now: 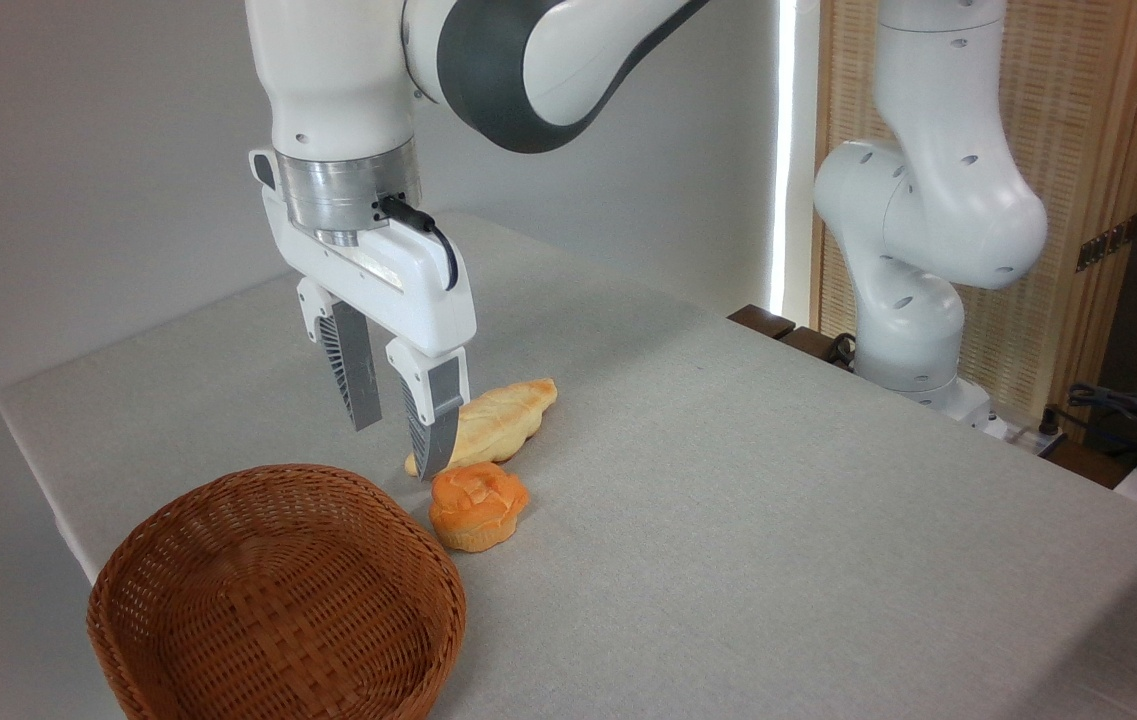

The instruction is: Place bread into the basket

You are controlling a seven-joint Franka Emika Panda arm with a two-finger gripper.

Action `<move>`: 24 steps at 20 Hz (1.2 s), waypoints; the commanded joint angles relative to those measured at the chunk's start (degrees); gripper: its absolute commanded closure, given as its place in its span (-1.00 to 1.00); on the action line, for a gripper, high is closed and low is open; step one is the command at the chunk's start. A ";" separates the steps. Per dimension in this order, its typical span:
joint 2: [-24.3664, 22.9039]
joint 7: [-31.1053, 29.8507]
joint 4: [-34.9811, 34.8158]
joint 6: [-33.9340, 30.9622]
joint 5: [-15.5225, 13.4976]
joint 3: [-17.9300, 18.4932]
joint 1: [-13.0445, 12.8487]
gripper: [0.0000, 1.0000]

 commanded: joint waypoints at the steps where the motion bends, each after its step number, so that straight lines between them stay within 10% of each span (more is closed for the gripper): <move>1: -0.22 1.45 0.48 -0.91 -1.00 0.61 -0.44 -1.00; 24: -2.24 4.00 -15.25 9.19 2.42 -1.68 -1.41 -1.00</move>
